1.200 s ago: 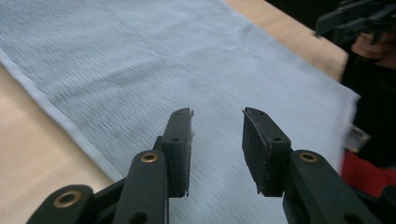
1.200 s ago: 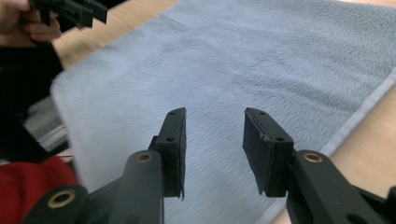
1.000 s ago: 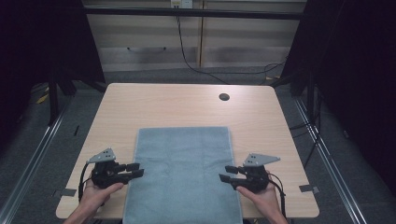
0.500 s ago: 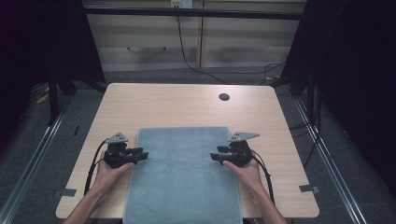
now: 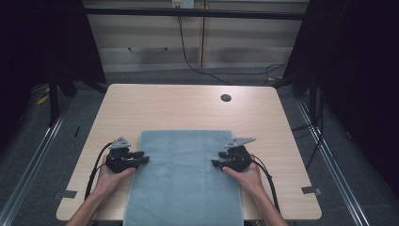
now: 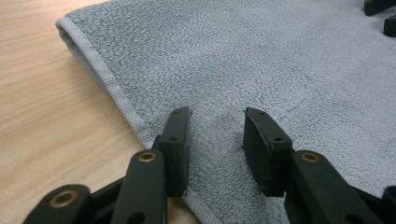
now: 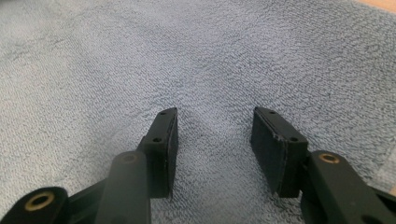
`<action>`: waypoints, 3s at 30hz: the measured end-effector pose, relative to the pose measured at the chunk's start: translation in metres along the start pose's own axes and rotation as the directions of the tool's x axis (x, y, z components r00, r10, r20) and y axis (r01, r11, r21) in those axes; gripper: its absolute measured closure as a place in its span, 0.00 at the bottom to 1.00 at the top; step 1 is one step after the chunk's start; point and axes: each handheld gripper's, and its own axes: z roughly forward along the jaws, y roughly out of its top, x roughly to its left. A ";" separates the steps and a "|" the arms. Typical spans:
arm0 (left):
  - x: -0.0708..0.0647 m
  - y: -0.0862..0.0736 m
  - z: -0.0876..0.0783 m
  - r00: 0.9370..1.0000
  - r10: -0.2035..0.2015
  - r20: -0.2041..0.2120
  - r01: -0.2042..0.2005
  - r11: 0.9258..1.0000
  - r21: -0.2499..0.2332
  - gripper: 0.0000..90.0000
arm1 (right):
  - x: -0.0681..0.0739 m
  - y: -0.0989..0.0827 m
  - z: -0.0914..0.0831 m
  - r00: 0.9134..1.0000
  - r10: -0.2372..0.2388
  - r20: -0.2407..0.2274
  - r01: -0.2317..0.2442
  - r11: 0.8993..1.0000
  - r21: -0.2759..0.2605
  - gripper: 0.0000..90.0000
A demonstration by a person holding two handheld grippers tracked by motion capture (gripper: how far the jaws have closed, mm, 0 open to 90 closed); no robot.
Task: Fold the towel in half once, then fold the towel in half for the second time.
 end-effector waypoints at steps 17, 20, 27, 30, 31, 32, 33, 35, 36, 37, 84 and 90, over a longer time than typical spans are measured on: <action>-0.028 -0.020 -0.017 0.996 0.063 0.059 -0.064 0.998 0.017 0.72 | 0.026 -0.024 -0.027 0.999 -0.024 -0.021 0.024 0.999 0.036 0.57; -0.032 -0.023 -0.020 0.995 0.063 0.074 -0.065 0.998 0.016 0.72 | 0.030 -0.029 -0.032 0.999 -0.019 -0.026 0.020 0.999 0.039 0.57; -0.040 -0.033 -0.031 0.991 0.050 0.120 -0.054 0.998 0.032 0.72 | 0.040 -0.041 -0.040 0.999 -0.001 -0.043 0.002 1.000 0.019 0.56; -0.045 -0.034 -0.034 0.990 0.050 0.128 -0.058 0.997 0.054 0.70 | 0.043 -0.048 -0.044 0.998 -0.010 -0.058 0.009 1.000 -0.007 0.56; -0.046 -0.033 -0.035 0.990 0.043 0.132 -0.052 0.997 0.061 0.70 | 0.043 -0.050 -0.044 0.998 -0.004 -0.060 0.002 1.000 -0.022 0.56; -0.047 -0.033 -0.035 0.990 0.047 0.134 -0.057 0.996 0.068 0.68 | 0.043 -0.053 -0.045 0.998 0.007 -0.068 -0.009 0.999 -0.037 0.56; -0.048 -0.033 -0.035 0.990 0.048 0.133 -0.058 0.996 0.069 0.66 | 0.042 -0.054 -0.045 0.997 0.013 -0.074 -0.016 0.999 -0.048 0.56; -0.049 -0.032 -0.035 0.990 0.043 0.133 -0.053 0.996 0.074 0.64 | 0.042 -0.054 -0.045 0.997 0.020 -0.076 -0.023 0.999 -0.047 0.56; -0.049 -0.031 -0.035 0.989 0.038 0.142 -0.049 0.996 0.072 0.63 | 0.041 -0.054 -0.045 0.996 0.020 -0.082 -0.023 0.999 -0.043 0.56; -0.049 -0.031 -0.035 0.989 0.038 0.142 -0.049 0.996 0.072 0.61 | 0.040 -0.053 -0.046 0.996 0.016 -0.086 -0.019 0.999 -0.036 0.56; 0.022 0.019 0.013 0.999 -0.023 0.028 0.022 0.998 0.050 0.65 | -0.055 -0.007 -0.019 0.995 0.097 0.029 -0.098 0.995 0.009 0.67; 0.017 0.015 0.011 0.999 -0.009 0.053 0.006 0.999 0.048 0.88 | -0.052 -0.008 -0.019 0.994 0.108 0.008 -0.108 0.994 -0.005 0.88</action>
